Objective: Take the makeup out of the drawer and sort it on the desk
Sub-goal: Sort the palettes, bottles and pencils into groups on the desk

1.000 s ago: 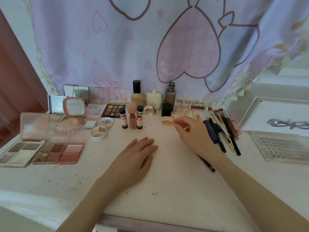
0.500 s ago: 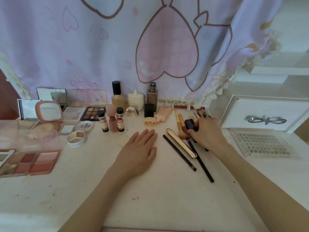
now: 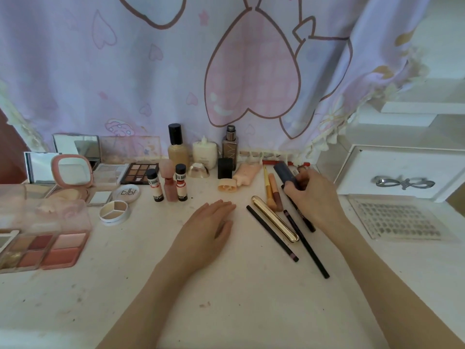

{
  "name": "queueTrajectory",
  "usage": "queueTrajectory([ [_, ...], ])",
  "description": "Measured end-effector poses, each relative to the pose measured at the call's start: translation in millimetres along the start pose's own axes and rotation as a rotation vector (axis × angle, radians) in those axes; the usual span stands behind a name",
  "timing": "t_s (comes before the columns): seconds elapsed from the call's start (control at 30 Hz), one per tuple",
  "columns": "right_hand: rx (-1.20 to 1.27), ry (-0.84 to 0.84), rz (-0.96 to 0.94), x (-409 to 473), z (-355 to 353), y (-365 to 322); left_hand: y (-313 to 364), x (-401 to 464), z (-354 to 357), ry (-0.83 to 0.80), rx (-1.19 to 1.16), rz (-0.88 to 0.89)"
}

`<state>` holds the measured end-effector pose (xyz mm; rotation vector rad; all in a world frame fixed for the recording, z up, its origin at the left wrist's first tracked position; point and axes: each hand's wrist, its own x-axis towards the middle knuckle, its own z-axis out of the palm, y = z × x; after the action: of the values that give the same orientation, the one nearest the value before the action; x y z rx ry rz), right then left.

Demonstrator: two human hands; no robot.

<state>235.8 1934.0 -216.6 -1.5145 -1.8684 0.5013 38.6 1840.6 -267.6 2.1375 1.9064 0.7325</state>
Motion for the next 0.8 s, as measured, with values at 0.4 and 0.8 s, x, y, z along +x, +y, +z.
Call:
queueTrajectory([
  [0.4,0.811,-0.753,0.313,-34.5,29.1,-45.1,-3.7,-5.7,-15.8,0.357,-0.346,0.102],
  [0.8,1.204,-0.483,0.479,-52.0,40.8,-44.0,3.8,-5.1,-12.1,0.457,-0.253,0.134],
])
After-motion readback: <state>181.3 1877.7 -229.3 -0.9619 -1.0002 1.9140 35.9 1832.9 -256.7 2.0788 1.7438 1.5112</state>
